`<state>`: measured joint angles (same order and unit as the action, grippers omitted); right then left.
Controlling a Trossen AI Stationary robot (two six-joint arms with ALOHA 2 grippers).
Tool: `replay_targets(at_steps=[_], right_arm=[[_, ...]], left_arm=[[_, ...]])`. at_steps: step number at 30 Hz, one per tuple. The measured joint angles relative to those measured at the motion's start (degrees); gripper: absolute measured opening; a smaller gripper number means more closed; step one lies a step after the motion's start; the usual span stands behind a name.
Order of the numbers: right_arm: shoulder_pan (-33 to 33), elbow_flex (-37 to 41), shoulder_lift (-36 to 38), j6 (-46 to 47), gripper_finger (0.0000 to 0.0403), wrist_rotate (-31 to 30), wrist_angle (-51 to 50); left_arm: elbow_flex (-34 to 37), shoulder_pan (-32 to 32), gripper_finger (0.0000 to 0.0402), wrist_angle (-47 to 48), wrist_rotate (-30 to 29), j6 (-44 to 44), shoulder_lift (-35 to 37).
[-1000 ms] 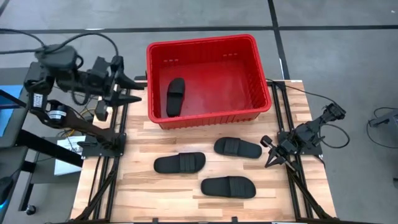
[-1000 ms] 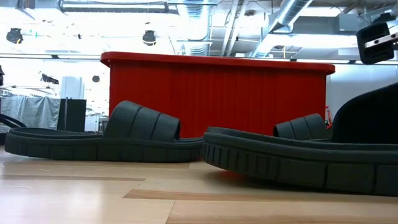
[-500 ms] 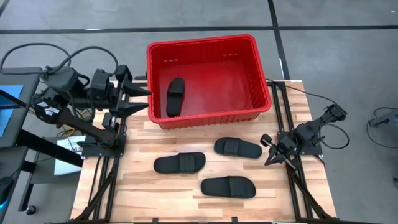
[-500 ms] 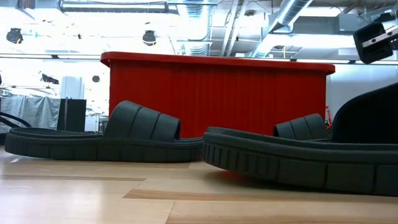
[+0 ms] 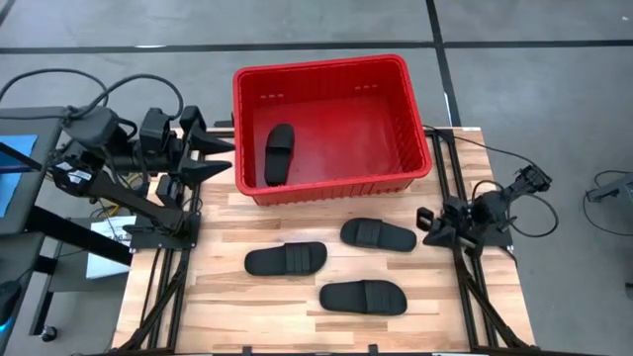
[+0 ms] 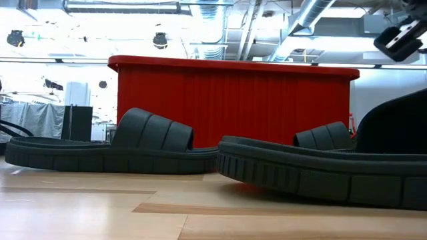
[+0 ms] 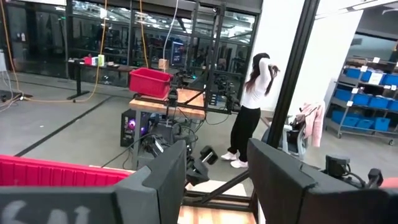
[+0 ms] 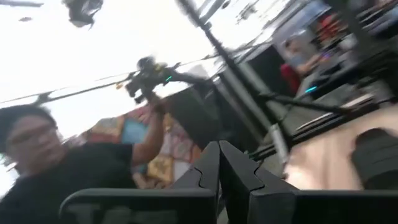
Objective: Pick and place slides into bin
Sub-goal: Put the top right black slide into the red bin
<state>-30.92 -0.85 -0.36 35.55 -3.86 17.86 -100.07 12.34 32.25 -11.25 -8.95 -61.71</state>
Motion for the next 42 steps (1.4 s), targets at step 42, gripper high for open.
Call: replay_targets(at_steps=[42], right_arm=[[7.64, -40.99, -20.7, -5.03, 0.0, -15.56, -81.33]], left_arm=[[-0.04, -0.07, 0.0161, -0.89, -4.28, 7.45, 3.98]])
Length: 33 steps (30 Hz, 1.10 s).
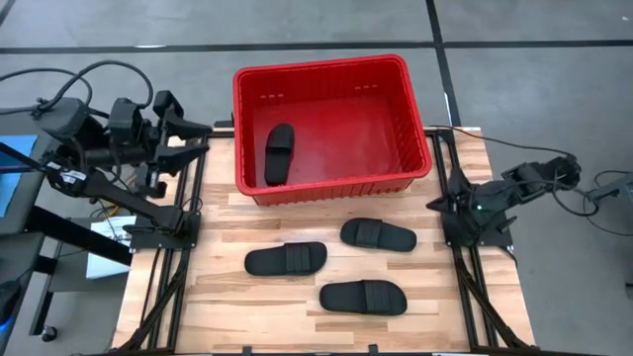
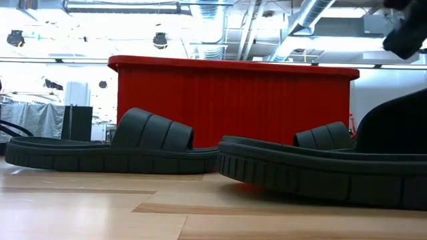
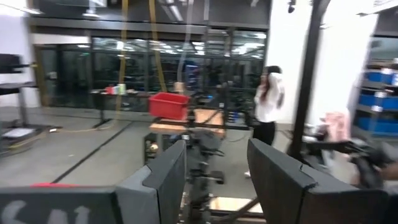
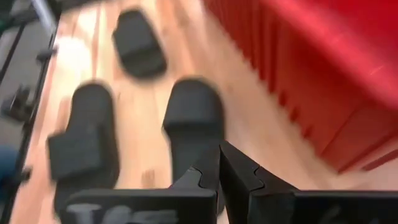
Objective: Pick and place slides into bin
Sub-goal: Put the top right black slide into the red bin
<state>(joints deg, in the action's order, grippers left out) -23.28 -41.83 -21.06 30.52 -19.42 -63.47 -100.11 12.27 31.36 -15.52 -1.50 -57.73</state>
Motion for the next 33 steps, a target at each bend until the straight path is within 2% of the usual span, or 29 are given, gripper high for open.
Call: replay_targets(at_steps=[5, 9, 16, 21, 23, 29, 33], right_arm=[[0.56, 3.22, -0.22, 0.09, 0.0, 8.39, -0.93], [0.56, 4.53, -3.38, 2.15, 0.0, 9.16, -1.02], [0.56, 4.51, -13.88, 21.66, 0.0, -0.16, 3.29], [0.54, 4.51, -24.53, 17.48, 0.0, -0.46, 9.13], [0.43, 4.55, -28.61, 17.41, 0.0, -2.54, 10.08], [-1.67, 4.55, -37.74, 21.91, 0.0, -12.78, 14.33], [-3.09, 4.57, -40.89, 22.43, 0.0, -13.49, 16.23]], left_arm=[[-0.01, 0.0, 0.0161, -1.42, -5.72, -0.02, -1.18], [-0.01, 0.0, 0.0161, -1.44, -5.5, -0.02, -1.49], [-0.01, 0.0, 0.0161, -0.44, -0.02, -0.23, -1.49], [-0.01, 0.0, 0.0161, 1.01, 5.84, -0.94, -1.49], [-0.01, 0.01, 0.0161, 1.44, 7.81, -0.89, -1.49], [-0.01, 0.02, 0.0161, 1.63, 9.09, -0.9, -1.49], [-0.01, 0.02, 0.0161, 1.99, 9.13, -0.9, -1.05]])
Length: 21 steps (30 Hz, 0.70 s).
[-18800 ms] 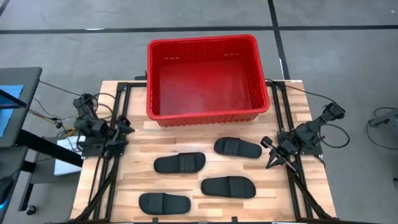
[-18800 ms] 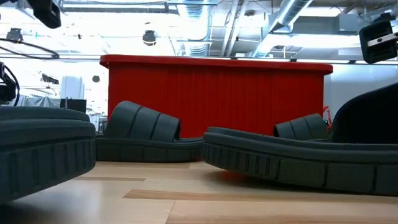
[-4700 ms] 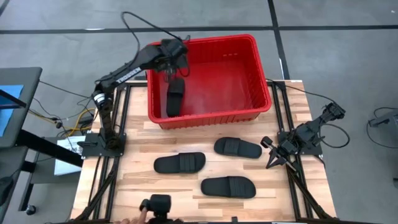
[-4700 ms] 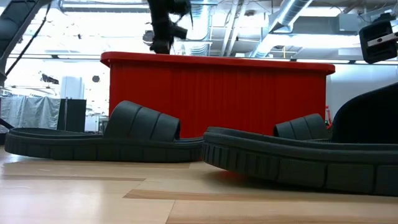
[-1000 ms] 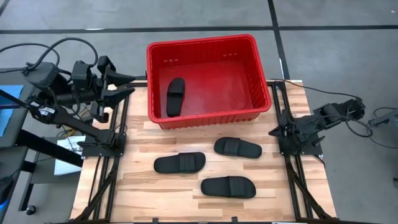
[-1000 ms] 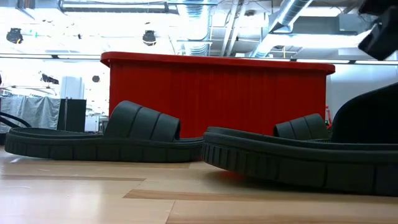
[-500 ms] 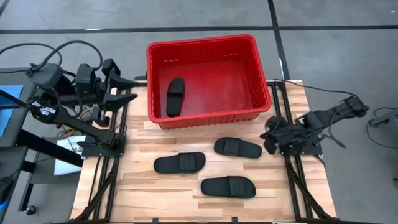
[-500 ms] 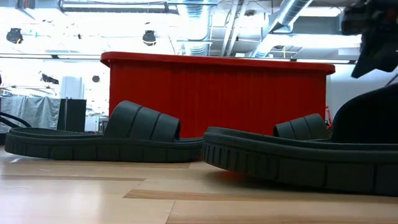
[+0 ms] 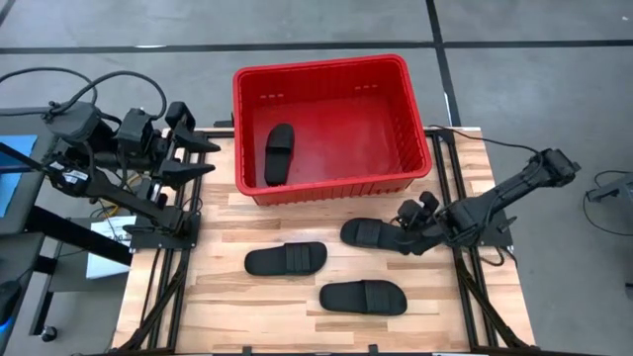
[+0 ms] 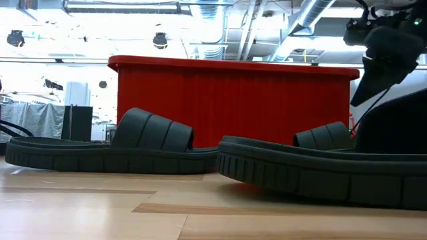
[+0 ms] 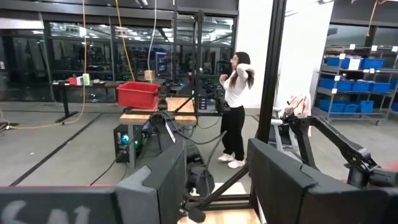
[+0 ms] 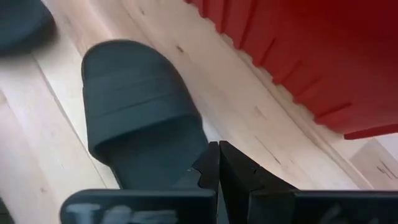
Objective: Pick and place slides into bin
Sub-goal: Put the top right black slide into the red bin
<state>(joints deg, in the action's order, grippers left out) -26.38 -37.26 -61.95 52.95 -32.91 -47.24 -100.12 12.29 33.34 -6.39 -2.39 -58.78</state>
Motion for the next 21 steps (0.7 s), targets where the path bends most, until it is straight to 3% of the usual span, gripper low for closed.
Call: replay_targets(at_steps=[5, 14, 21], right_arm=[[-1.74, 0.01, -2.42, -4.63, 0.0, 0.02, 4.0], [-2.31, 0.01, -6.74, -24.14, 0.0, -0.03, 13.49], [-0.01, -0.01, -10.12, -22.83, 0.0, -0.05, 15.64]], left_arm=[[0.0, 0.0, 0.0161, 1.23, 0.0, 0.18, 0.44], [0.0, 0.0, 0.0161, 2.08, 0.0, 1.75, 0.43], [0.0, 0.0, 0.0161, 2.1, 0.0, 1.75, 0.43]])
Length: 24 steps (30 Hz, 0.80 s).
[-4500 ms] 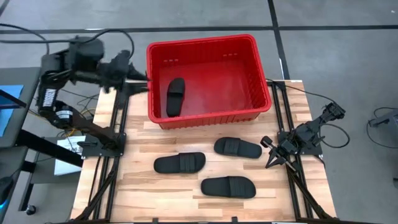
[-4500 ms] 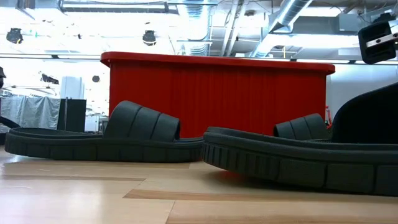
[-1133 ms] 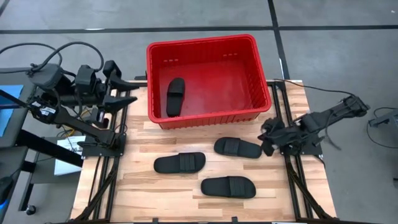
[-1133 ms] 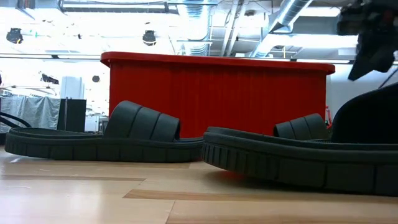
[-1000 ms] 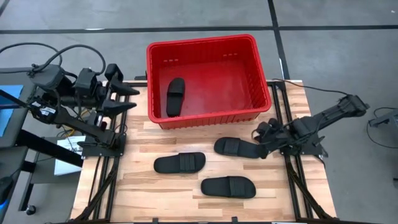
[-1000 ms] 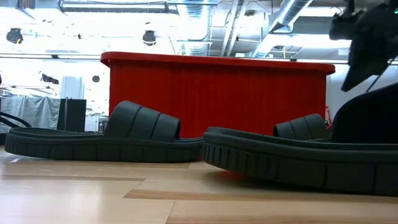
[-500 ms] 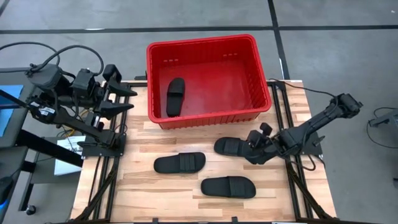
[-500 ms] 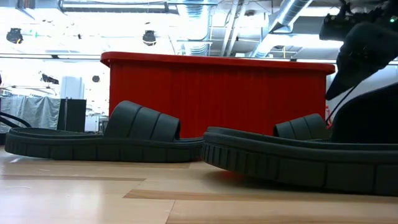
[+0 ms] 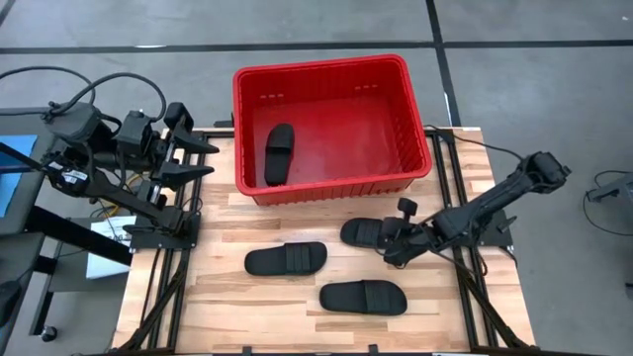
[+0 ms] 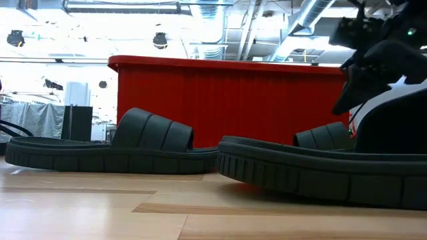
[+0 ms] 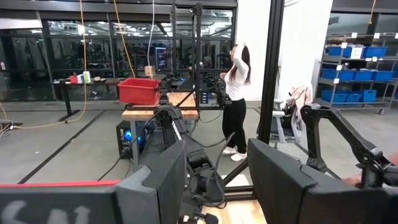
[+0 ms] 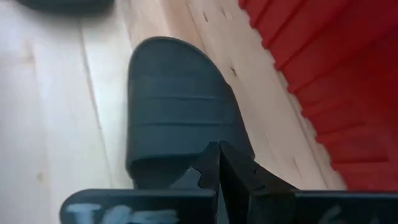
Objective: Pick and place slides into bin
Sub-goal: Put the top right black slide into the red bin
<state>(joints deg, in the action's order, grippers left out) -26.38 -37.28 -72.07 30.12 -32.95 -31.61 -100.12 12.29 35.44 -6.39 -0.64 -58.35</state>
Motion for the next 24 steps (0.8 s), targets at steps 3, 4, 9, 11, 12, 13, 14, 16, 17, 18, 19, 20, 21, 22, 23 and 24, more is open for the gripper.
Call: replay_targets(at_steps=[3, 4, 9, 11, 12, 13, 14, 16, 17, 18, 19, 20, 21, 22, 23, 24], right_arm=[[0.67, 0.0, -0.91, -1.52, 0.0, -0.04, 0.7], [0.75, 0.0, -1.15, -2.08, 0.0, -0.03, 0.69], [0.73, 0.0, -1.44, -3.58, 0.0011, 1.81, 0.47], [0.73, 0.0, -1.44, -3.6, 0.0026, 2.04, 0.54], [0.73, 0.0, -1.44, -3.62, 0.0036, 2.05, 0.56], [0.73, 0.0, -1.44, -3.62, 0.0047, 2.04, 0.41], [0.73, 0.0, -1.44, -3.63, 0.0058, 1.98, 0.16], [0.73, 0.0, -1.44, -3.65, 0.0079, 1.57, -1.06], [0.73, 0.0, -1.44, -3.64, 0.0088, 1.5, -2.13], [0.73, 0.0, -1.44, -3.64, 0.0097, 1.49, -3.2], [0.73, 0.0, -1.44, -3.62, 0.0105, 1.49, -4.13], [0.73, 0.0, -1.44, -3.62, 0.0113, 1.44, -4.88], [0.73, 0.0, -1.44, -3.64, 0.012, 1.4, -5.37], [0.73, 0.0, -1.44, -3.64, 0.0127, 1.4, -5.47], [0.73, 0.0, -1.44, -3.66, 0.0133, 1.38, -5.44], [0.73, 0.0, -1.44, -3.75, 0.0139, 1.38, -5.4]], left_arm=[[0.0, -0.01, 0.0161, 0.01, -0.01, -0.19, 0.0], [0.0, 0.0, 0.0161, 0.02, -0.01, -0.23, 0.0], [0.0, 0.0, 0.0161, 0.14, -0.01, -0.44, 0.0], [0.0, 0.0, 0.0161, 0.28, -0.02, -0.46, 0.0], [0.0, 0.0, 0.0161, 0.3, -0.02, -0.46, 0.0], [0.0, 0.0, 0.0161, 0.33, -0.01, -0.46, 0.0], [0.0, 0.0, 0.0161, 0.33, -0.02, -0.48, 0.0], [0.0, 0.0, 0.0161, 0.34, -0.02, -0.48, 0.0], [0.0, 0.0, 0.0161, 0.35, -0.02, -0.48, 0.0], [0.0, 0.0, 0.0161, 0.35, -0.02, -0.47, 0.0], [0.0, 0.0, 0.0161, 0.35, -0.01, -0.46, 0.0], [0.0, 0.0, 0.0161, 0.35, -0.02, -0.46, 0.0], [0.0, 0.0, 0.0161, 0.35, -0.02, -0.46, 0.0], [0.0, 0.0, 0.0161, 0.35, -0.02, -0.44, 0.0], [0.0, 0.0, 0.0161, 0.41, -0.02, -0.44, 0.0], [0.0, 0.0, 0.0161, 0.55, -0.02, -0.44, 0.0]])
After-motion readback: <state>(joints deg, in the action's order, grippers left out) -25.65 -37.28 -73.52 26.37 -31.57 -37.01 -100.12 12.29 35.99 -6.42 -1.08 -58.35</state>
